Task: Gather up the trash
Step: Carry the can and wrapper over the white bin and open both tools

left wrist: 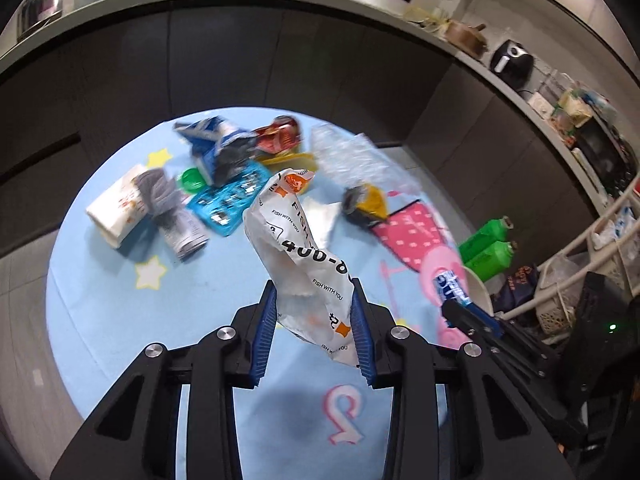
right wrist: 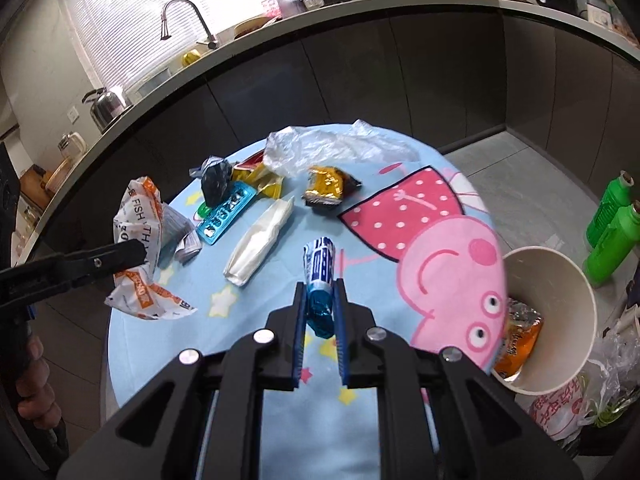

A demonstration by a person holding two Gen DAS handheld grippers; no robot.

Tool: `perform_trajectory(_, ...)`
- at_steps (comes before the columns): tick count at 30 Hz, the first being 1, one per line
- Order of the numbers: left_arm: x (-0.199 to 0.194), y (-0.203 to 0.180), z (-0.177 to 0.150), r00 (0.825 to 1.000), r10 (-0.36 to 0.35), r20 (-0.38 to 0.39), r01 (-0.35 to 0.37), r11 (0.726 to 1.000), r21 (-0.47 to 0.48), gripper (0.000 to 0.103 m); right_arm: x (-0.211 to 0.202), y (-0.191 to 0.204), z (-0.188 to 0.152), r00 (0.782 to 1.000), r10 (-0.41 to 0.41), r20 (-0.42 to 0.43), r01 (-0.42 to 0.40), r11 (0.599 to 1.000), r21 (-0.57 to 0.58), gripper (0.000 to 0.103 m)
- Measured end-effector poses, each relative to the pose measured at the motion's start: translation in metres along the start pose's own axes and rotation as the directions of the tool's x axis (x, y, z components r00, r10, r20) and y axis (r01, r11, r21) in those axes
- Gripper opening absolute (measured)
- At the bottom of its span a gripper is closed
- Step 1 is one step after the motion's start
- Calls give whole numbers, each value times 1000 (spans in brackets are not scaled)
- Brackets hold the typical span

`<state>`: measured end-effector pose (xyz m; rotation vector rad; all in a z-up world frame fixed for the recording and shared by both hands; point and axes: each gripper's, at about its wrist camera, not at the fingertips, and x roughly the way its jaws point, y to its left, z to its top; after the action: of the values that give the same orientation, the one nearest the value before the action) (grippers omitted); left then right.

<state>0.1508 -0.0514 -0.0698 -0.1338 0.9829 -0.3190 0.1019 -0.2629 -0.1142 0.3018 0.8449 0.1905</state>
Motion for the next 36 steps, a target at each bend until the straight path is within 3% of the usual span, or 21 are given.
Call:
perform_trajectory(10,11,-91,-1,988,-147,-40,152,975,164,33,-48,-63,-9,993,-95,65,88,991,102,14)
perform_trajectory(20,64,-184,-9,955,-248,-163,289,901,323,33,-70,-146,-36,974,-219,57,200,950,238,15)
perform_trajectory(27,117,-234,-17,940,-248,-233,327,848,417,34,-56,-185,-55,971,-237,3,225,927,301,15)
perform_trajectory(36,179,-267,-23,939,-181,-292,306,830,467,35,-24,-217,-67,974,-216,-60,224,914,339,16)
